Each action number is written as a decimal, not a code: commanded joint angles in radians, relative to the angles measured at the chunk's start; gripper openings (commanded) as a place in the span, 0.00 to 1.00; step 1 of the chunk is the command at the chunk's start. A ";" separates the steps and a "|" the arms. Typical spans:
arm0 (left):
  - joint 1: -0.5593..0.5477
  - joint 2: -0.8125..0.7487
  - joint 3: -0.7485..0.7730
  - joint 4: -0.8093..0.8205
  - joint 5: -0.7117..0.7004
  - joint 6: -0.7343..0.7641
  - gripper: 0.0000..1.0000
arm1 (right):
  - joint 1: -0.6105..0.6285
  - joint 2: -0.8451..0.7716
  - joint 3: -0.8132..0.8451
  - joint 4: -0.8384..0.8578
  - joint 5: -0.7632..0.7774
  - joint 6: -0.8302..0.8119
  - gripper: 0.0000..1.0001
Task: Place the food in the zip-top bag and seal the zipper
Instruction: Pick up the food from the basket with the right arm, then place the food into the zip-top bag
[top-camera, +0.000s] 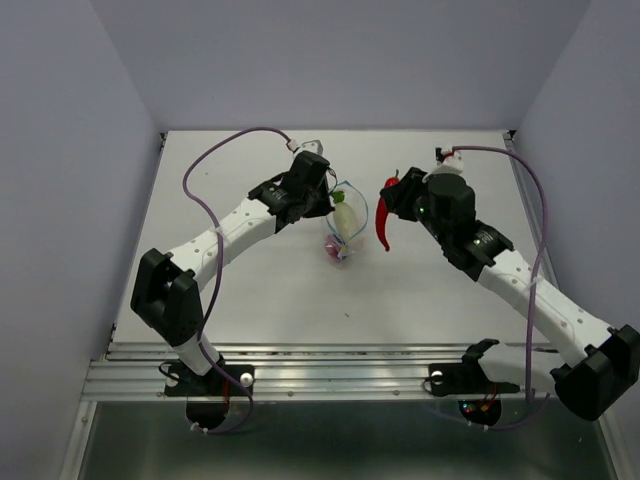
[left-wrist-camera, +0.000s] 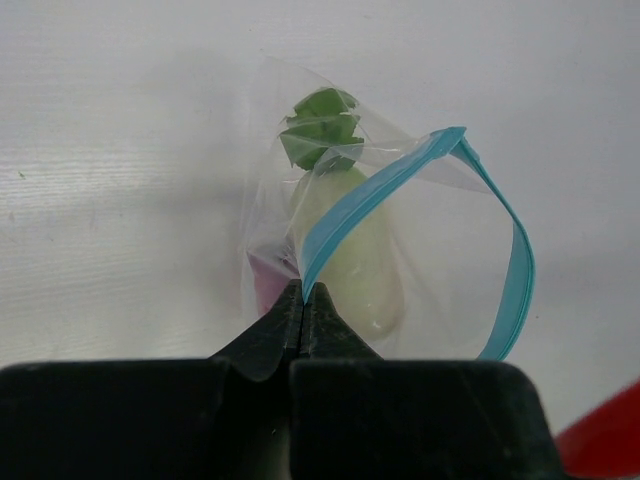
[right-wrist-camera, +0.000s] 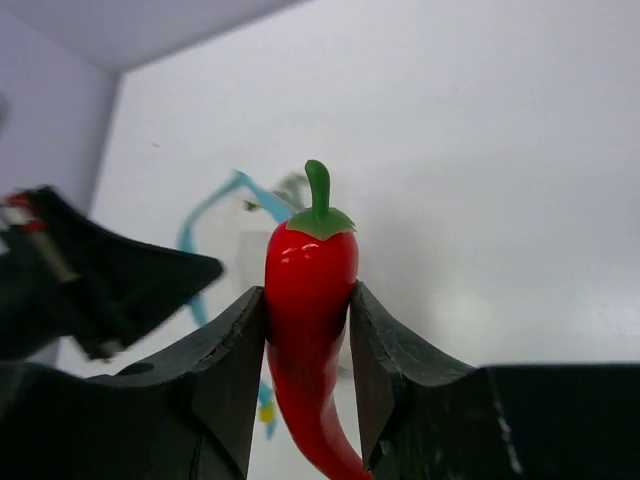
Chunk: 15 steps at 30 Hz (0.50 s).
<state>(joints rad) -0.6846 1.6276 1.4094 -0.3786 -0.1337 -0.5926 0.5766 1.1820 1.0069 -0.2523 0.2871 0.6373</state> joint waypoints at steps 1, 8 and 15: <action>0.003 -0.023 0.013 0.041 0.009 -0.006 0.00 | -0.003 -0.042 0.035 0.308 -0.174 -0.102 0.31; 0.003 -0.025 0.007 0.043 0.016 -0.016 0.00 | 0.011 0.119 0.104 0.484 -0.220 -0.165 0.31; 0.003 -0.015 0.010 0.037 0.017 -0.030 0.00 | 0.062 0.234 0.113 0.614 -0.135 -0.180 0.29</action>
<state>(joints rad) -0.6849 1.6276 1.4094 -0.3645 -0.1162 -0.6102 0.6102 1.4090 1.0859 0.1928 0.0998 0.4915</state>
